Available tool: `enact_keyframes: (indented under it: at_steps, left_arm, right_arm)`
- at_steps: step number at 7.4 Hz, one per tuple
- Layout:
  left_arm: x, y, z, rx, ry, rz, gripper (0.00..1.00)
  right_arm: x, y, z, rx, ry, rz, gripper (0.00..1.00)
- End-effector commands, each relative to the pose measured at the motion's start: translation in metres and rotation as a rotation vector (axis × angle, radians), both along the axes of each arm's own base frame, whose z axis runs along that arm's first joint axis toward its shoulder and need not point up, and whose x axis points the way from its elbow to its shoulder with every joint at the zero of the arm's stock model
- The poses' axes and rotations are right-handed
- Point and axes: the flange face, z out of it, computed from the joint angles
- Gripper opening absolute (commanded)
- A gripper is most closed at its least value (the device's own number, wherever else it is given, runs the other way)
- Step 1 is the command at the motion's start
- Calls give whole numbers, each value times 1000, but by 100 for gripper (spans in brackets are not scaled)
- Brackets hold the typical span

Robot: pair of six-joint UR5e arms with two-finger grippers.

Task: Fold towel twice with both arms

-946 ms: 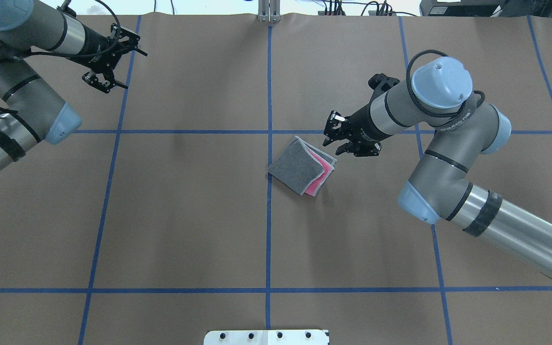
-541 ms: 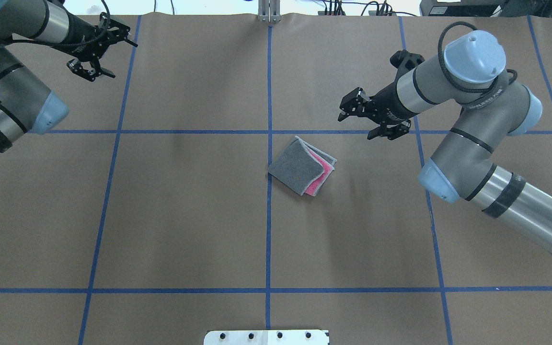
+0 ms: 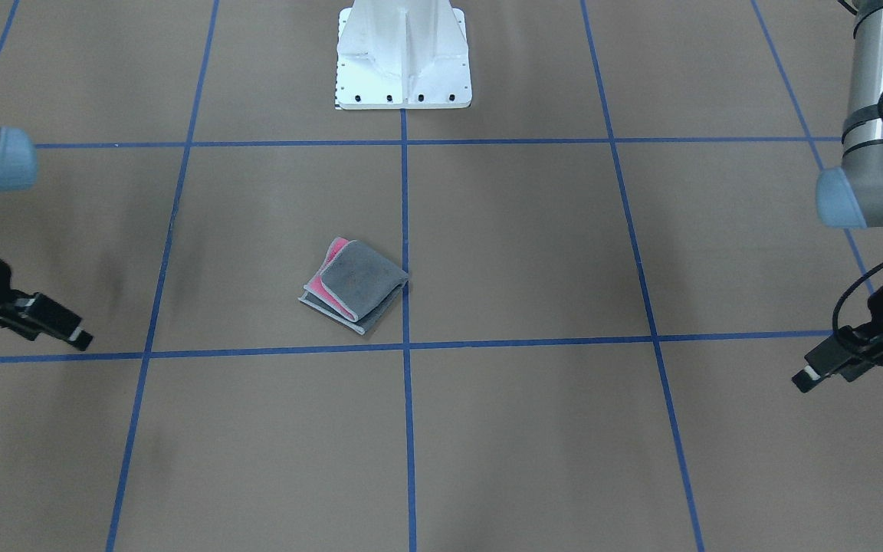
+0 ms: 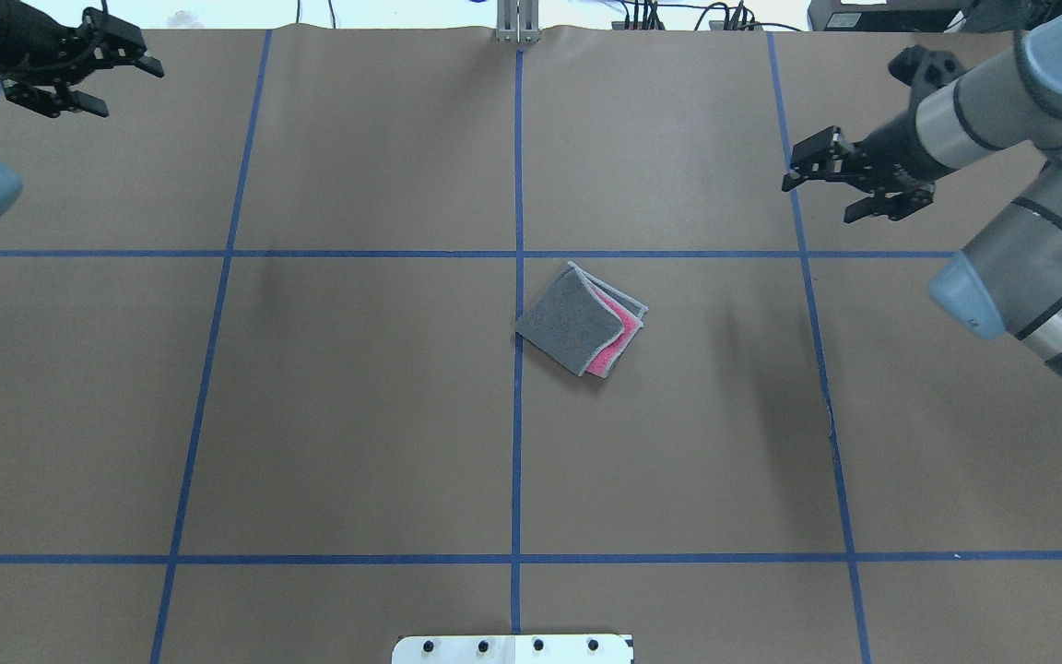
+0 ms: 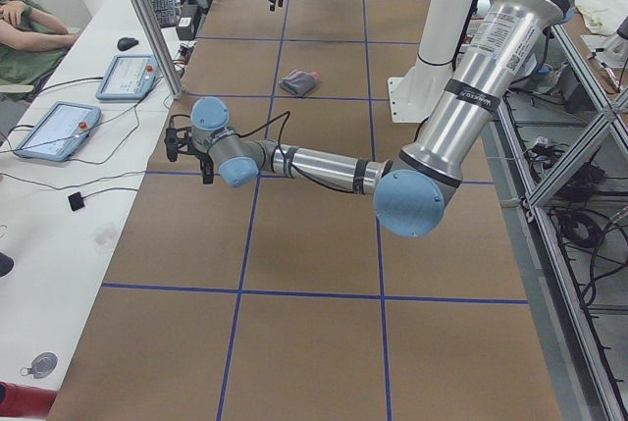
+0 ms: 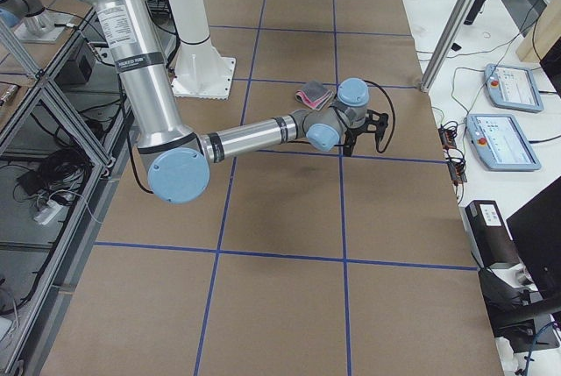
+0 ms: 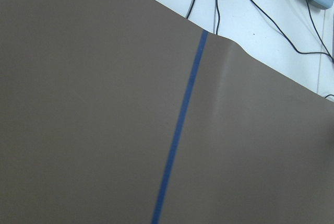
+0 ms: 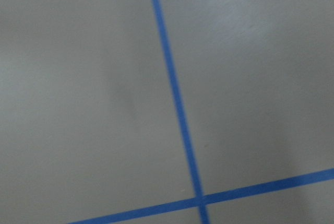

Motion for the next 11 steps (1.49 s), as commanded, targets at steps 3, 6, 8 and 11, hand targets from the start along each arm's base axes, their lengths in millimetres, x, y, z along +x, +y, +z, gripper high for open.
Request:
enact_keyframes:
  at_steps: [3,6,8,11]
  left_arm:
    - [-157,-9,43,41,-272,154,99]
    - [-216,55,66,193,-354,215,99]
    - [-217,91,121,193,-383,330,99]
    - [-214,137,199,86,-385,352,99]
  right_arm:
    - [195,34,136,93,236,-145,100]
    - [225,98,197,45,311,-139,100]
    - [253,116,194,2,214,-93,100]
    - [268,142,105,-136,160,-83,100]
